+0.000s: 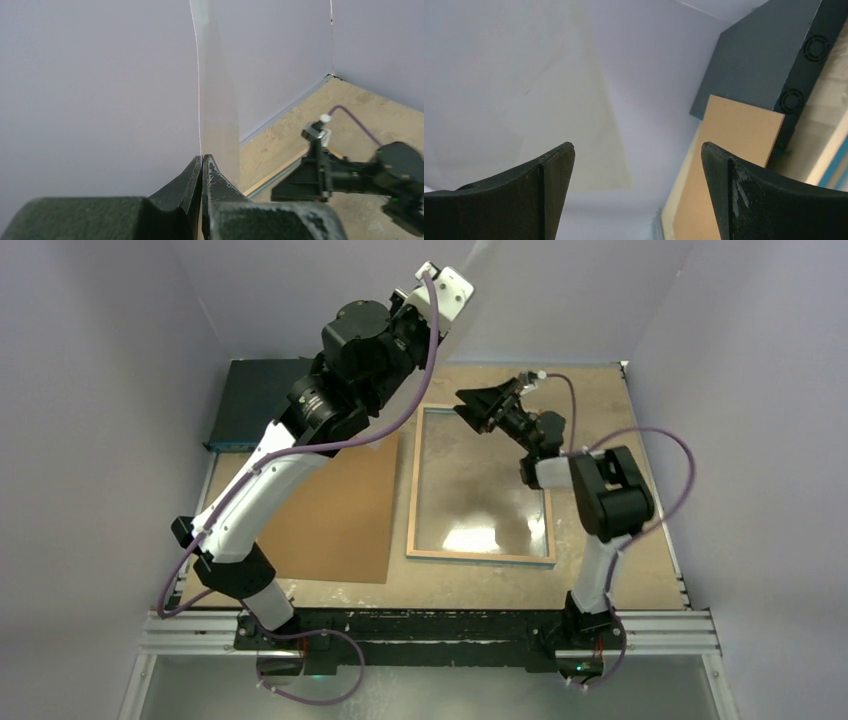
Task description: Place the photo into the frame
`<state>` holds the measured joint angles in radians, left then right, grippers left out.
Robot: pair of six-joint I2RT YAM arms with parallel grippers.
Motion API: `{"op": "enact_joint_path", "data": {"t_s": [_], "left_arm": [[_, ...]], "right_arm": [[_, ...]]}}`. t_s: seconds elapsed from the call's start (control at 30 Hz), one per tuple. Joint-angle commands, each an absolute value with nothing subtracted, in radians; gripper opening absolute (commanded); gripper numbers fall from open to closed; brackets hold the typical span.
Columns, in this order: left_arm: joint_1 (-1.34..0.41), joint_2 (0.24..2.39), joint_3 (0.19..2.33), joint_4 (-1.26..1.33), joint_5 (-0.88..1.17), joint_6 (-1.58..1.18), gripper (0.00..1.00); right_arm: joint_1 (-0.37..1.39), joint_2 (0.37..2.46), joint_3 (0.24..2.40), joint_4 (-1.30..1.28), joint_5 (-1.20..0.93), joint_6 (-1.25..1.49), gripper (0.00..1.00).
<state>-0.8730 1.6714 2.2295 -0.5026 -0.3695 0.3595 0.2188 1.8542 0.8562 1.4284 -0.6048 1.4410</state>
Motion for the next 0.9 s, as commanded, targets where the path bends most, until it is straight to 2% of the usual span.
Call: {"op": "enact_joint_path", "data": {"t_s": [0.0,0.1,0.43,0.57,0.87], "left_arm": [[-0.878,1.636,2.248,-0.494,-0.361,0.337,0.0],[-0.878,1.624,2.237,-0.49,-0.377,0.339,0.0],[-0.878,1.569,2.163,-0.414,-0.42,0.351,0.0],[-0.878,1.543,2.119,-0.364,-0.449,0.364,0.0],[-0.878,1.489,1.962,-0.149,-0.603,0.501,0.0]], "right_arm": [[0.271,2.099,1.105,2.04,-0.634,1.639,0.99],[0.321,2.151,1.22,2.037,-0.615,1.608,0.99],[0.378,2.224,1.369,2.042,-0.57,1.614,0.98],[0.379,2.22,1.329,2.042,-0.515,1.679,0.95],[0.376,2.039,1.127,2.04,-0.581,1.651,0.92]]}}
